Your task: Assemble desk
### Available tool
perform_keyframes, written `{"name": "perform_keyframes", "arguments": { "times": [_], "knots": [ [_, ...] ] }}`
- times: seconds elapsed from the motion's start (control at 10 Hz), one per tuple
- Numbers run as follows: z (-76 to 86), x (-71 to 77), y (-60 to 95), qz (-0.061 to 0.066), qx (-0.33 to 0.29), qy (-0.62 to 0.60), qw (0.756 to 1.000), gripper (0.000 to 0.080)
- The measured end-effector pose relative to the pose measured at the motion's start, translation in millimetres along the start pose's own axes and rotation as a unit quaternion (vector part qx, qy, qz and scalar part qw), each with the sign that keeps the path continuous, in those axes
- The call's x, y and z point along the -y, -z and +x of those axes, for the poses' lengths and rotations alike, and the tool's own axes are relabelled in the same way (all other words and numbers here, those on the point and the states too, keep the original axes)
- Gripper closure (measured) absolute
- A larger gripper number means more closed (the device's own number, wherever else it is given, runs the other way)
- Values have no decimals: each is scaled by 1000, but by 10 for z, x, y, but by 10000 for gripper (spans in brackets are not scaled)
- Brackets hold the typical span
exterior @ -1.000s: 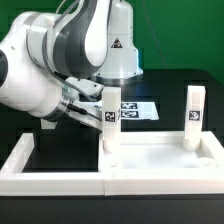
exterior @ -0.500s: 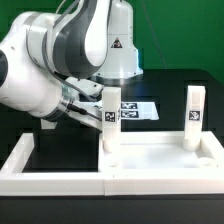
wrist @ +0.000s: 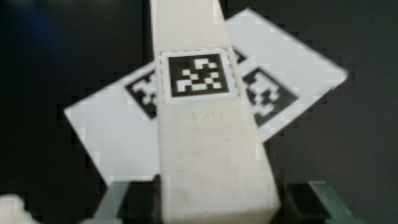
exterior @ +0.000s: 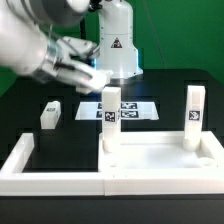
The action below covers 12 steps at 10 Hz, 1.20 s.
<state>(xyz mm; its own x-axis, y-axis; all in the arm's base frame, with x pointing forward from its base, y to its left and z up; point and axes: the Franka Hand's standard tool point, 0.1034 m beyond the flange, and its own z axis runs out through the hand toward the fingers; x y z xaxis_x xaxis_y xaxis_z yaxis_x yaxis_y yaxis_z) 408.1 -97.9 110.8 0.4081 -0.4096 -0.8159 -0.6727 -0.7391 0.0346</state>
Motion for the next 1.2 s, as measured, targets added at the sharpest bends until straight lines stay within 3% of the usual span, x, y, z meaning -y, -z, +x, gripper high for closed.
{"name": "perform_keyframes", "arguments": {
  "times": [0.1, 0.2, 0.3, 0.5, 0.6, 0.7, 0.8, 0.9, 1.0, 1.1, 1.2],
  "knots": [
    [-166, 126, 6, -1, -20, -17, 1000, 509],
    [-235, 227, 23, -11, -45, -3, 999, 509],
    [-151, 266, 44, -4, -89, 3, 996, 509],
    [-143, 351, 57, 8, -150, 16, 988, 509],
    [-163, 457, 73, 15, -189, 17, 982, 509],
    [-379, 753, 94, 27, -210, -21, 977, 509],
    [-561, 1073, 239, 31, -236, -23, 971, 509],
    [-604, 1244, 470, 25, -267, -17, 963, 509],
    [-587, 1277, 686, 21, -279, -11, 960, 509],
    [-524, 1336, 729, 32, -329, -7, 944, 509],
    [-564, 1371, 648, 32, -355, 4, 934, 509]
  ]
}}
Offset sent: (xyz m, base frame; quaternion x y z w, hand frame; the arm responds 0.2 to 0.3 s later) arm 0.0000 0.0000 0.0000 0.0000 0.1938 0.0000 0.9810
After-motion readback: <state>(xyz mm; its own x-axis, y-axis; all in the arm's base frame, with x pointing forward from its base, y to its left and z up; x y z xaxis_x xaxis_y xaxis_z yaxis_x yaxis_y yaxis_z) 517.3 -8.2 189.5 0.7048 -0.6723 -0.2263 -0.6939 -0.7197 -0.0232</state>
